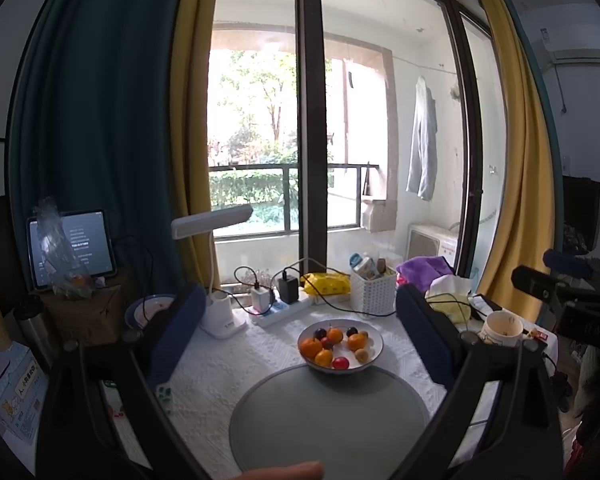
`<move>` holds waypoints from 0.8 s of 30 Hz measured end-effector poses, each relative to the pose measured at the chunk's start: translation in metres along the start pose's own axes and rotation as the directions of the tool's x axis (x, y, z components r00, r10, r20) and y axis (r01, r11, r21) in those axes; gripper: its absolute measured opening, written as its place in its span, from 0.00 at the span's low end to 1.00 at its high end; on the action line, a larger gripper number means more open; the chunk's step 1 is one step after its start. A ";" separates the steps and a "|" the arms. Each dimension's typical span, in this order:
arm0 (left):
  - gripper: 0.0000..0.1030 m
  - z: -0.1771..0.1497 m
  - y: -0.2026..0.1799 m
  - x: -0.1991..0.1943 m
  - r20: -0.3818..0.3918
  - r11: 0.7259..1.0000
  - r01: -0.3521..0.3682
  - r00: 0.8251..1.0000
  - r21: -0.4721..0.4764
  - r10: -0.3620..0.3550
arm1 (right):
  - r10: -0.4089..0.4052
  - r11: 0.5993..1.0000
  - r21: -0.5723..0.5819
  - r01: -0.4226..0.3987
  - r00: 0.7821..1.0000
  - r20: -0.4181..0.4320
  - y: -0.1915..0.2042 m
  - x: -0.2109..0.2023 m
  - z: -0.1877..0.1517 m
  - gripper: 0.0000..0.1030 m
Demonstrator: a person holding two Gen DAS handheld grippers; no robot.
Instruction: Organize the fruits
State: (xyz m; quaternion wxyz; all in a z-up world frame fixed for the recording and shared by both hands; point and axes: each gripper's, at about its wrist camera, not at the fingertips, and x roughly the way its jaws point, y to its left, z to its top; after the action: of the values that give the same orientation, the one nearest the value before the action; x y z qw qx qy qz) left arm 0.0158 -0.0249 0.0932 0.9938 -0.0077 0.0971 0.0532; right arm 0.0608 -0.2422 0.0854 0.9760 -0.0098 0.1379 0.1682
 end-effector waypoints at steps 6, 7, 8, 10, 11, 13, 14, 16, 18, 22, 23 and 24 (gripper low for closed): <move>0.94 0.000 0.001 -0.001 -0.001 1.000 0.001 1.000 -0.002 -0.001 | 0.000 1.000 -0.001 0.000 1.000 -0.001 0.000 0.000 0.000 0.80; 0.94 0.000 0.001 0.000 0.000 1.000 0.001 1.000 -0.002 -0.001 | 0.000 1.000 -0.002 0.000 1.000 -0.001 0.000 0.000 -0.001 0.80; 0.94 0.000 0.001 0.000 -0.001 1.000 0.001 1.000 -0.002 -0.001 | 0.001 1.000 -0.002 -0.001 1.000 -0.002 0.001 0.000 -0.002 0.80; 0.94 0.000 0.001 -0.001 -0.002 1.000 0.000 1.000 -0.002 0.000 | 0.001 1.000 -0.001 -0.001 1.000 -0.003 0.001 0.000 -0.002 0.80; 0.94 0.000 0.001 -0.001 -0.002 1.000 0.001 1.000 -0.002 -0.001 | 0.001 1.000 -0.002 -0.001 1.000 -0.004 0.001 0.000 -0.003 0.80; 0.94 -0.001 0.001 -0.001 -0.002 1.000 0.000 1.000 -0.002 0.000 | 0.002 1.000 -0.003 -0.002 1.000 -0.005 0.002 0.001 -0.003 0.80; 0.94 -0.001 0.001 -0.001 -0.002 1.000 0.001 1.000 -0.003 -0.001 | 0.002 1.000 -0.003 -0.002 1.000 -0.005 0.002 0.001 -0.003 0.80; 0.94 -0.001 0.001 0.000 -0.002 1.000 0.000 1.000 -0.002 0.000 | 0.003 1.000 -0.003 -0.004 1.000 -0.005 0.002 0.001 -0.004 0.80; 0.94 -0.001 0.001 -0.001 -0.003 1.000 0.001 1.000 -0.003 -0.001 | 0.003 1.000 -0.003 -0.003 1.000 -0.006 0.002 0.001 -0.004 0.80; 0.94 -0.001 0.000 -0.001 -0.003 1.000 0.003 1.000 -0.001 -0.003 | 0.003 1.000 -0.003 -0.003 1.000 -0.008 0.002 0.002 -0.005 0.80; 0.94 -0.001 0.000 -0.001 -0.002 1.000 0.003 1.000 -0.001 -0.003 | 0.003 1.000 -0.003 -0.003 1.000 -0.007 0.002 0.002 -0.004 0.80; 0.94 -0.001 0.000 -0.001 -0.002 1.000 0.003 1.000 -0.002 -0.003 | 0.003 1.000 -0.003 -0.003 1.000 -0.007 0.002 0.003 -0.004 0.80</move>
State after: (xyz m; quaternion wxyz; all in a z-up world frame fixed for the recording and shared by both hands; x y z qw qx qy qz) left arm 0.0141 -0.0246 0.0921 0.9938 -0.0089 0.0982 0.0516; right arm 0.0618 -0.2399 0.0810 0.9752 -0.0117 0.1412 0.1701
